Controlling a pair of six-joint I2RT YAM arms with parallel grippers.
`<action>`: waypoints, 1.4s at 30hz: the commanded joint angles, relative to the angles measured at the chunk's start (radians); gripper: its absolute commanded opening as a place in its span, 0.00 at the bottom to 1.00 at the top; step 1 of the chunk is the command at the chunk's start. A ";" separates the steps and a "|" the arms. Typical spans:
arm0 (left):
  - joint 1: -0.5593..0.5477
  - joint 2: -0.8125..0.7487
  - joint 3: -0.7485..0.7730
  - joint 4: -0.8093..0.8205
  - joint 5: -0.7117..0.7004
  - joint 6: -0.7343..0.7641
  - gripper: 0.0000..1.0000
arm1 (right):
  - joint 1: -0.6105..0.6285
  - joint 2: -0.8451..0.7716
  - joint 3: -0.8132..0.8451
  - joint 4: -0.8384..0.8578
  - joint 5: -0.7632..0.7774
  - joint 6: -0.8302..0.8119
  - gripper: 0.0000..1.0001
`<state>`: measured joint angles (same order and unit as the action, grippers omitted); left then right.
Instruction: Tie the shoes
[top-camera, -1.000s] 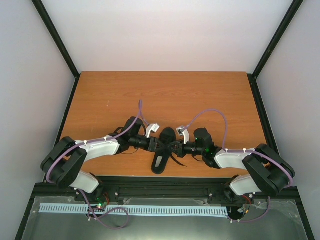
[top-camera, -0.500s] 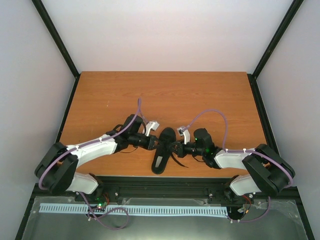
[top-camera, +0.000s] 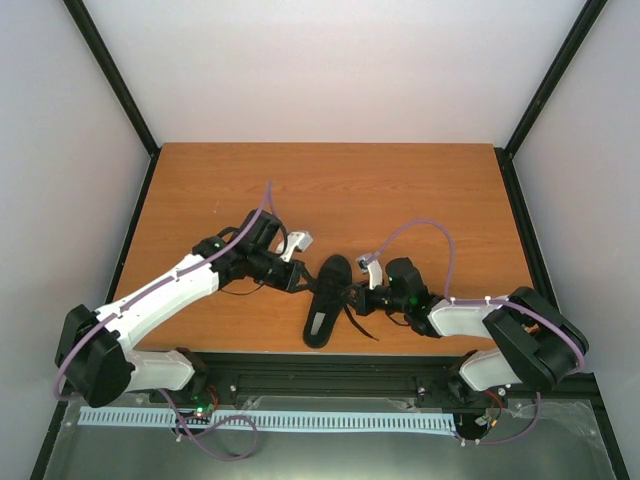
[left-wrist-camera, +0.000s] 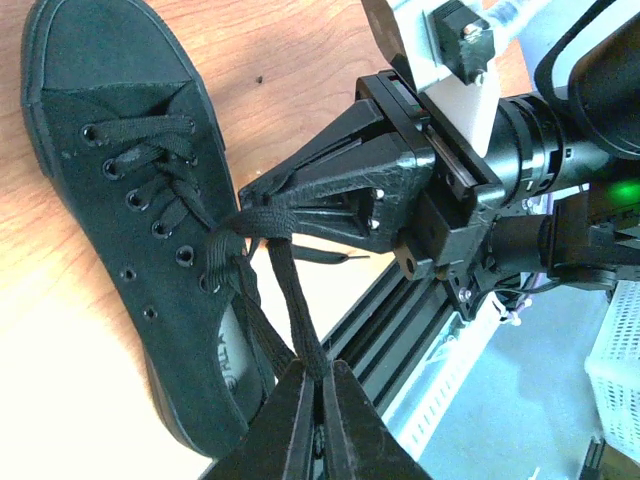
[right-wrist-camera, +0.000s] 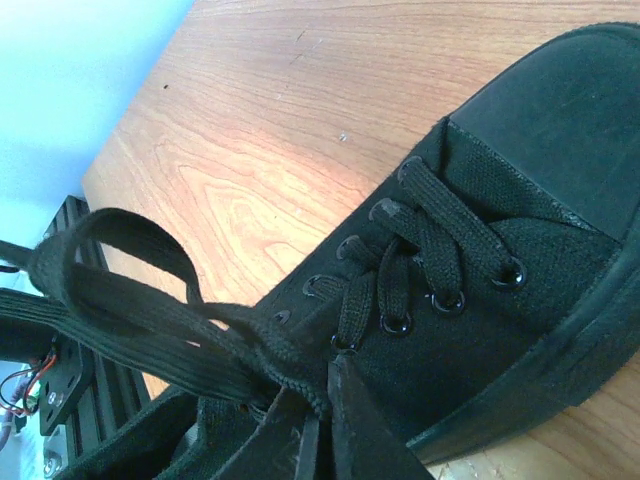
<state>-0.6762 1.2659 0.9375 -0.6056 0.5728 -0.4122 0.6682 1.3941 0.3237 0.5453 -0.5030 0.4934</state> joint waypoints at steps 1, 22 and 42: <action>0.002 -0.034 0.109 -0.188 -0.047 0.000 0.06 | 0.001 0.006 0.009 -0.014 0.028 -0.024 0.03; 0.001 -0.036 0.075 -0.132 -0.407 -0.078 0.03 | 0.001 -0.088 -0.014 -0.075 0.009 -0.027 0.60; 0.002 -0.046 -0.036 -0.006 -0.523 -0.137 0.02 | 0.080 -0.092 -0.013 -0.222 0.196 -0.071 0.59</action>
<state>-0.6746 1.2442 0.9024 -0.6537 0.0750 -0.5285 0.7403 1.2629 0.2695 0.3237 -0.3557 0.4343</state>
